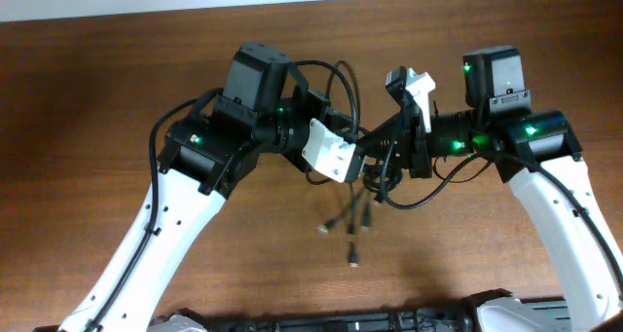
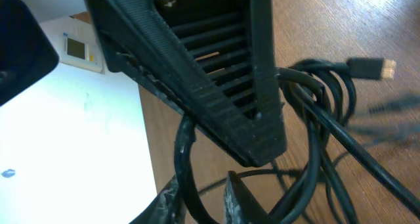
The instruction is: Untangle cables
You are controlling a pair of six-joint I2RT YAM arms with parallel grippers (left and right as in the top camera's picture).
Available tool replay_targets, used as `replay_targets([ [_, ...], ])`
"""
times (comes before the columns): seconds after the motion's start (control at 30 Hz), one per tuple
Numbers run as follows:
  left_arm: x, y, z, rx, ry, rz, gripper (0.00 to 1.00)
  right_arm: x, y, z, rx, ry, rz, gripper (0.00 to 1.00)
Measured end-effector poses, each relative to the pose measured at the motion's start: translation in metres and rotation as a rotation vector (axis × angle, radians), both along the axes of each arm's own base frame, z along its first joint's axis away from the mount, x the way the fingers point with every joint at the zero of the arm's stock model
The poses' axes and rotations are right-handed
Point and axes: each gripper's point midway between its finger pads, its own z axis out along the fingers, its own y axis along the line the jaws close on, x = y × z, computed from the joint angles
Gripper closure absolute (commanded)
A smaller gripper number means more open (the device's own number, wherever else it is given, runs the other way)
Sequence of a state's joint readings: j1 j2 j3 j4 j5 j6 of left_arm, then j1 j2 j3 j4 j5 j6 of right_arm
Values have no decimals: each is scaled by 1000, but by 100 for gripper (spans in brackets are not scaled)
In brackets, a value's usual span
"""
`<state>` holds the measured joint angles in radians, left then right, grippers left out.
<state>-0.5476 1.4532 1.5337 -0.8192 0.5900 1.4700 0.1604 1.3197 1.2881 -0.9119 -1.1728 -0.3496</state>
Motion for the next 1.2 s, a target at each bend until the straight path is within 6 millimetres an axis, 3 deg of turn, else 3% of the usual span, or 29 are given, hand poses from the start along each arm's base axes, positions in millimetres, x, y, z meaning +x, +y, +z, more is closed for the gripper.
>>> replay_targets([
  [0.23,1,0,0,-14,41,36,100,0,0,-1,-6,-10,2,94],
  [0.27,1,0,0,-18,57,46,100,0,0,-1,-7,-10,1,80],
  [0.3,1,1,0,-23,81,62,100,1,0,-1,-7,-13,1,55],
  [0.33,0,1,-1,-24,106,74,100,1,0,-1,-11,-21,0,41],
  [0.4,0,2,-3,-32,160,120,100,9,-4,-10,-64,-8,-50,33],
  [0.5,5,5,-5,-48,251,226,100,22,-14,-25,-160,23,-149,32],
  [0.6,12,10,-7,-84,380,377,100,31,-22,-35,-226,47,-225,25],
  [0.73,19,14,-9,-184,638,631,100,44,-30,-39,-260,76,-319,24],
  [0.8,18,10,-7,-240,759,719,100,61,-36,-37,-266,72,-413,24],
  [1.03,-8,-29,7,-300,876,665,100,87,-69,-52,-358,176,-704,24],
  [1.2,-11,-34,4,-290,886,662,100,95,-86,-58,-408,188,-820,24],
])
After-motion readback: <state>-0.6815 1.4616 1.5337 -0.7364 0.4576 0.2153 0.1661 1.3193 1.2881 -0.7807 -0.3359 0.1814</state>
